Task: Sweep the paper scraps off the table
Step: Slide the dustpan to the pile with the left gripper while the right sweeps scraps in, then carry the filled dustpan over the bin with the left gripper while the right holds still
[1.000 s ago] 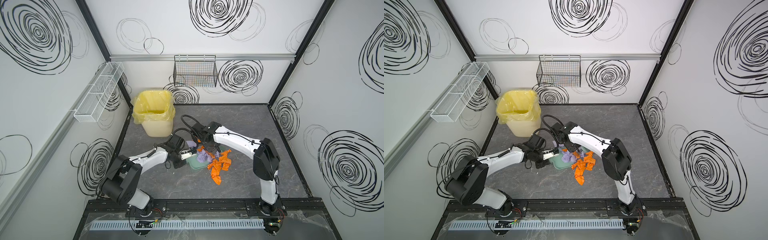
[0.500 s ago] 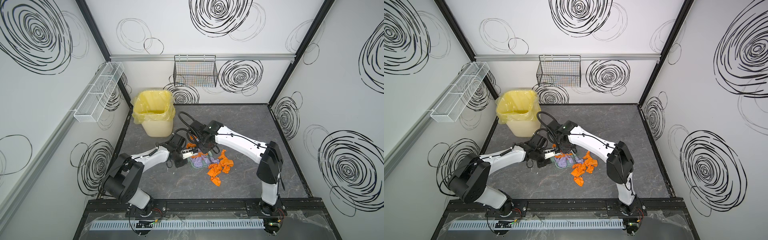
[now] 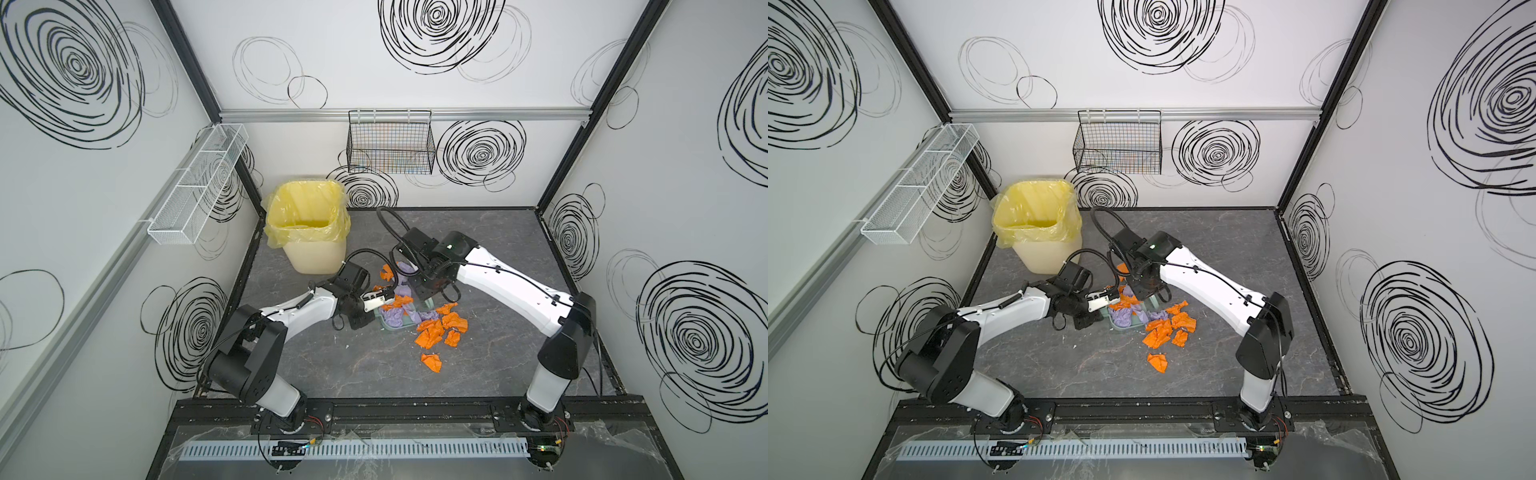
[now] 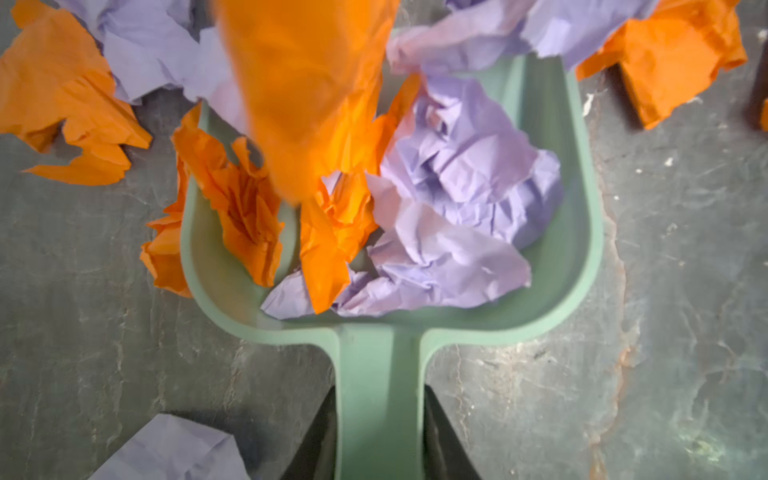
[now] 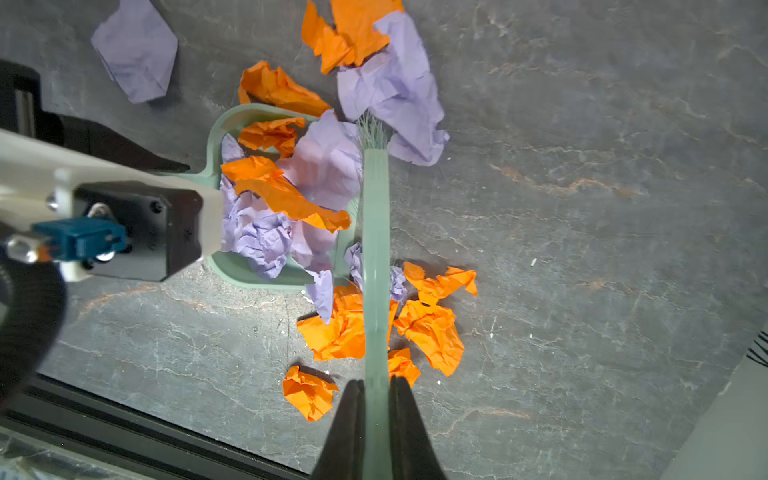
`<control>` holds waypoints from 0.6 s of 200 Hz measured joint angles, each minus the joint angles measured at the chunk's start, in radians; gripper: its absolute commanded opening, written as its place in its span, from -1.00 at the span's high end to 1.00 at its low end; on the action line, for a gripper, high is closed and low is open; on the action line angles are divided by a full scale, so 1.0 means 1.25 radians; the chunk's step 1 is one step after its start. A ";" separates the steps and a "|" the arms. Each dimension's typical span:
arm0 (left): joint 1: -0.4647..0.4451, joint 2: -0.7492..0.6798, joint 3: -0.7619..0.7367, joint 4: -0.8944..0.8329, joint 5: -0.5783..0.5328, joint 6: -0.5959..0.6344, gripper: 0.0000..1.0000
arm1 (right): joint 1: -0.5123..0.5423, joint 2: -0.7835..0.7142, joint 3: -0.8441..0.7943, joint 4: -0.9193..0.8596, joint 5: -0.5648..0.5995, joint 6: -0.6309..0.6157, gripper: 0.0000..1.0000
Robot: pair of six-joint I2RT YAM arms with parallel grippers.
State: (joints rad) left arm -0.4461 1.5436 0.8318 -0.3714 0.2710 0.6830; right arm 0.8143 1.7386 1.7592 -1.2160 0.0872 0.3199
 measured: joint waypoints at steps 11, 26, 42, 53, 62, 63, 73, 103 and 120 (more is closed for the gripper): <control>0.002 -0.001 0.001 0.000 0.005 -0.001 1.00 | -0.031 -0.030 -0.002 0.005 -0.002 0.001 1.00; 0.003 -0.007 0.001 -0.001 0.015 -0.002 1.00 | -0.089 -0.073 -0.012 0.020 -0.009 0.002 1.00; 0.004 -0.017 0.006 -0.003 0.031 -0.004 1.00 | -0.148 -0.118 -0.030 0.042 -0.020 0.002 1.00; 0.008 -0.029 0.012 -0.006 0.048 -0.006 1.00 | -0.187 -0.152 -0.052 0.065 -0.028 0.002 1.00; 0.013 -0.043 0.015 -0.007 0.062 -0.008 1.00 | -0.206 -0.178 -0.077 0.084 -0.031 0.002 1.00; 0.014 -0.045 0.016 -0.008 0.065 -0.008 1.00 | -0.209 -0.182 -0.081 0.088 -0.032 0.002 1.00; 0.021 -0.063 0.023 -0.013 0.080 -0.010 1.00 | -0.226 -0.216 -0.119 0.112 -0.038 0.002 1.00; 0.036 -0.110 0.055 -0.027 0.108 -0.014 1.00 | -0.275 -0.286 -0.207 0.161 -0.075 0.002 1.00; 0.041 -0.131 0.079 -0.044 0.121 -0.014 1.00 | -0.297 -0.304 -0.242 0.181 -0.088 0.001 1.00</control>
State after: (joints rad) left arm -0.3946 1.3800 0.9302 -0.4263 0.4221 0.6655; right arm 0.4427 1.3586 1.4567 -0.9894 -0.0231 0.3214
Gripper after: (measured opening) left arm 0.288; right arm 0.104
